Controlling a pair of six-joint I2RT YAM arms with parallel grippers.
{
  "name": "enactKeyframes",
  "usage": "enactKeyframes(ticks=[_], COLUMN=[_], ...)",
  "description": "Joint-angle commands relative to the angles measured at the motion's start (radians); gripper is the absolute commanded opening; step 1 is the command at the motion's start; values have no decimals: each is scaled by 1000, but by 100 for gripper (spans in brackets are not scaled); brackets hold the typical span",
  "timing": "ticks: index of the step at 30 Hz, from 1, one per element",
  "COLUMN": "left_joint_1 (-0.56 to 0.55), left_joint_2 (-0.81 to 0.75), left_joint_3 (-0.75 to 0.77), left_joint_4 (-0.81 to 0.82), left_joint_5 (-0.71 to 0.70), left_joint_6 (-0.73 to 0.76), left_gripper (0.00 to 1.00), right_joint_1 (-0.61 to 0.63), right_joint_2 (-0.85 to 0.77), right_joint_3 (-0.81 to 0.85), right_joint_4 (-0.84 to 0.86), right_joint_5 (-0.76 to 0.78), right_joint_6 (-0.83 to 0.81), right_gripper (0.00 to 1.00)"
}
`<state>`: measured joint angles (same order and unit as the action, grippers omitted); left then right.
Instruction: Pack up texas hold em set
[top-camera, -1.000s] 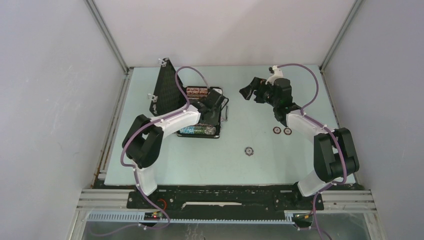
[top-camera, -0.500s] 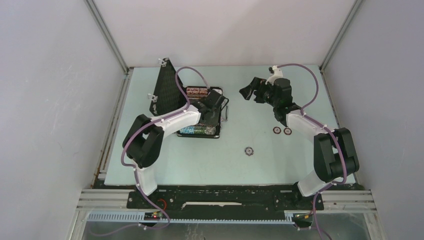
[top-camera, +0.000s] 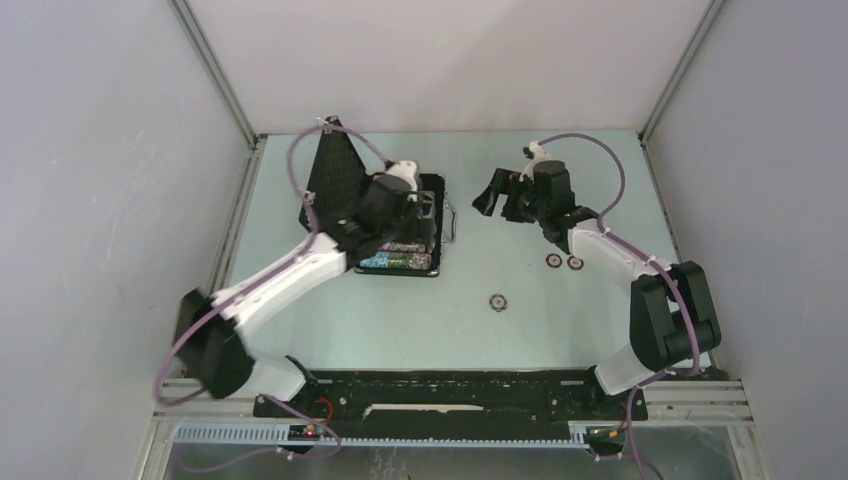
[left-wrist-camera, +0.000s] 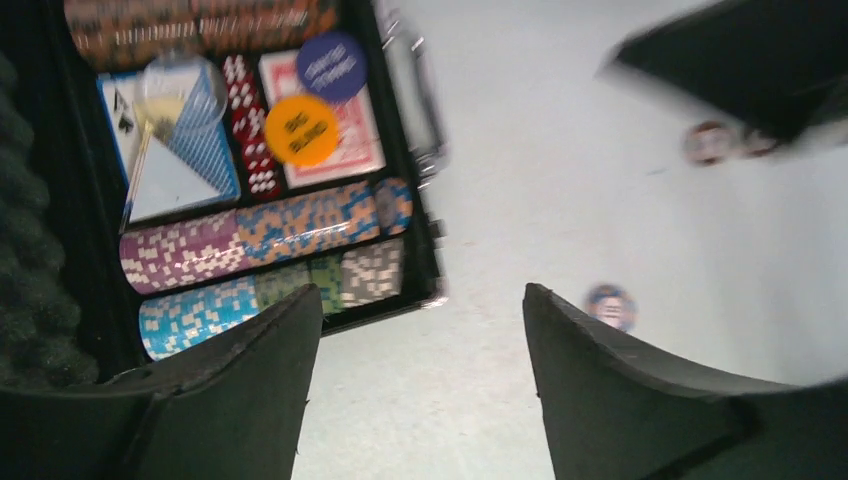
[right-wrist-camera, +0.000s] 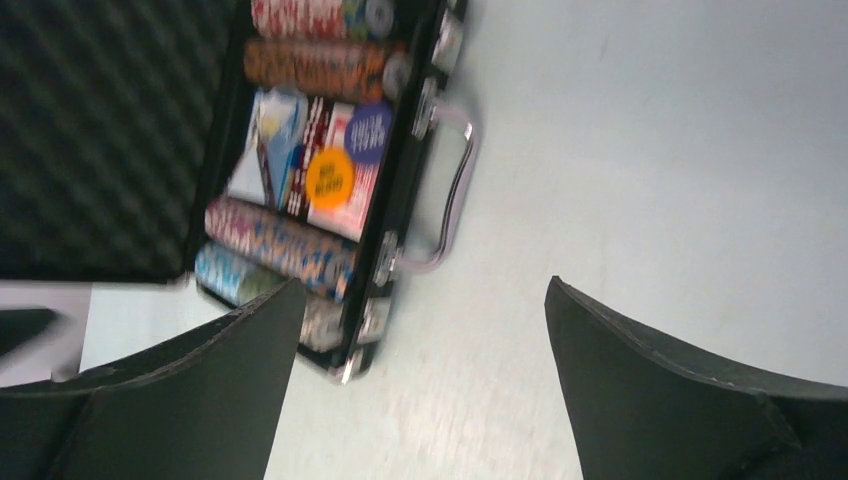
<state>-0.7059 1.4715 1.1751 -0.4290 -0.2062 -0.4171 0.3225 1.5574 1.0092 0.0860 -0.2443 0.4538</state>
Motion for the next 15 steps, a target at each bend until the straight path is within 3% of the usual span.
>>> enactKeyframes(ticks=[1, 4, 11, 15], left_joint_1=[-5, -6, -5, -5], left_joint_2=[-273, -374, -526, -583], left_joint_3=[8, 27, 66, 34], left_joint_4=[11, -27, -96, -150], left_joint_5=[130, 195, 439, 355], left_joint_6=[75, 94, 97, 172], left_gripper=[86, 93, 97, 98], right_joint_1=[84, 128, 214, 235], right_joint_2=[-71, -51, 38, 114], right_joint_3=[66, 93, 180, 218], right_joint_4=[-342, -578, -967, -1053], right_joint_5=[-42, -92, 34, 85], right_joint_6=[4, -40, -142, -152], right_gripper=[100, 100, 100, 100])
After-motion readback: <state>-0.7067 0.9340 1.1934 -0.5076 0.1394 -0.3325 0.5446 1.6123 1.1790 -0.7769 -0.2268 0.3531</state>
